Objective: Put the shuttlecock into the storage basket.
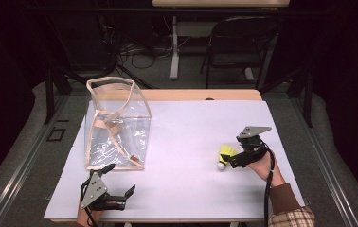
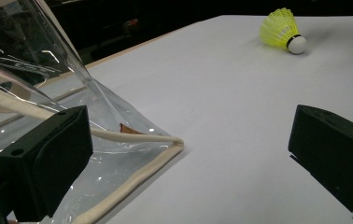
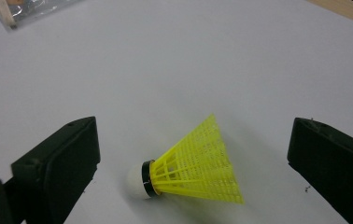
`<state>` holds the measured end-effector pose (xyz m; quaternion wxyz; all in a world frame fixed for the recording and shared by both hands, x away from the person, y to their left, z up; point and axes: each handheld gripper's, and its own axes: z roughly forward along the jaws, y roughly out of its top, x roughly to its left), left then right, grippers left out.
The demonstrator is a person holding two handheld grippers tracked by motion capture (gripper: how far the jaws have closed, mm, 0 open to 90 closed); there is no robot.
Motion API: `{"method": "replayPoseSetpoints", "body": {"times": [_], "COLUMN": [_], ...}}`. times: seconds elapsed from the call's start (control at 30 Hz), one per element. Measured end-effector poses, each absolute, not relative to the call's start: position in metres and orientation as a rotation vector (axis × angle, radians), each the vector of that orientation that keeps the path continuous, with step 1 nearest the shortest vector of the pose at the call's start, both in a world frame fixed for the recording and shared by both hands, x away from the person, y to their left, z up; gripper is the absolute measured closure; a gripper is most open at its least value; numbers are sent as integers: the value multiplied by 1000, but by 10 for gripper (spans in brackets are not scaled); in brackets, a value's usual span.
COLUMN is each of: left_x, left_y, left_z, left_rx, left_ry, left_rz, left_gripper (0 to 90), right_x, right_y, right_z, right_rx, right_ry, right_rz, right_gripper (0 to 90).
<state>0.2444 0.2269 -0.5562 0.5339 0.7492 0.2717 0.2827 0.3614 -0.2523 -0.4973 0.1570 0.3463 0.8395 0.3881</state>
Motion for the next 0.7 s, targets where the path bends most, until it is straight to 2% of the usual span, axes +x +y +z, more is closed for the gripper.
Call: {"method": "replayPoseSetpoints", "body": {"times": [0.1, 0.13, 0.2, 0.27, 0.47, 0.7], "left_x": [244, 244, 244, 245, 245, 245], "left_y": [227, 227, 227, 227, 227, 227], "left_z": [-556, -556, -556, -556, -556, -557], "left_rx": [1787, 1787, 1786, 1787, 1788, 1790], "left_ry": [646, 647, 648, 647, 646, 654], "left_rz": [675, 675, 674, 675, 675, 673], "left_gripper": [0, 0, 0, 0, 0, 0], "right_x": [362, 362, 363, 364, 366, 368], "right_y": [-252, -252, -252, -251, -251, -252], "right_z": [-498, -499, -500, -501, -506, -511], "right_rx": [994, 1004, 1006, 1005, 1034, 1057], "right_ry": [2407, 2414, 2416, 2417, 2422, 2429], "right_rz": [1110, 1100, 1099, 1098, 1081, 1060], "right_gripper": [57, 105, 143, 154, 311, 453]}}
